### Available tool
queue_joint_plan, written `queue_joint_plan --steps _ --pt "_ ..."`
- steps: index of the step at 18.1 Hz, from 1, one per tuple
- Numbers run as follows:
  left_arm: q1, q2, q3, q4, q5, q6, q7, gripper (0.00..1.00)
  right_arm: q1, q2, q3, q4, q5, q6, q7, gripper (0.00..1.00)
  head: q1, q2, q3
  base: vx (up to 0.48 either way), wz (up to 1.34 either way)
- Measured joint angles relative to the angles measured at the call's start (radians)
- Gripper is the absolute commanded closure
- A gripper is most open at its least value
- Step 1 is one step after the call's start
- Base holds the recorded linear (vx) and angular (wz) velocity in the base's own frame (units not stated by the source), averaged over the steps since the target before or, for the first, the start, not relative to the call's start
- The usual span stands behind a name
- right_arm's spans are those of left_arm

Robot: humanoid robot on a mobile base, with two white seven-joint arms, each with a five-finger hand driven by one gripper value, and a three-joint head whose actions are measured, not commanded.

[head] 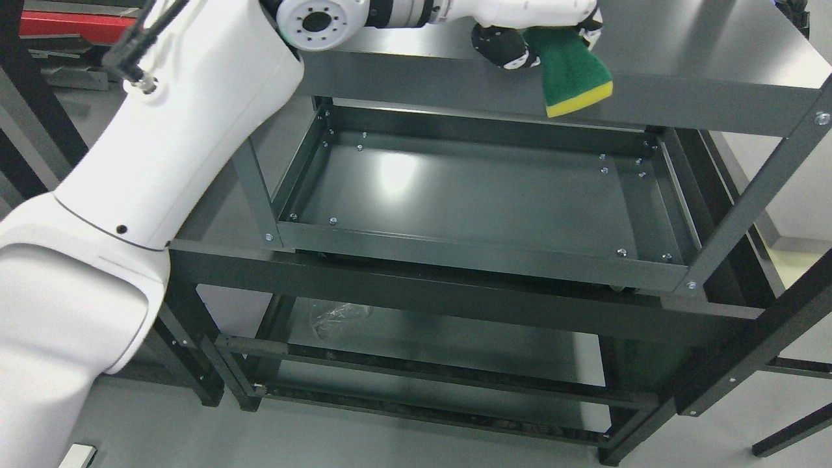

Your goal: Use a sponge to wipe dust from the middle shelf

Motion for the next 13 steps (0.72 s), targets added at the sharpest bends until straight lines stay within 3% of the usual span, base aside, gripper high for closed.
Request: queue_joint_plan --steps 5,13 --pt "0.018 0.071 0.064 -0.028 0.003 -0.078 -0.087 0.84 0.0 0.0 0.0 0.0 0.0 0.0 -0.003 0.0 0.0 0.0 0.0 0.0 0.0" --pt "0.076 0.203 0.181 -0.056 0.027 -0.09 -0.166 0.81 0.0 0.0 0.0 0.0 0.0 0.0 -0.004 0.0 0.0 0.0 0.0 0.0 0.0"
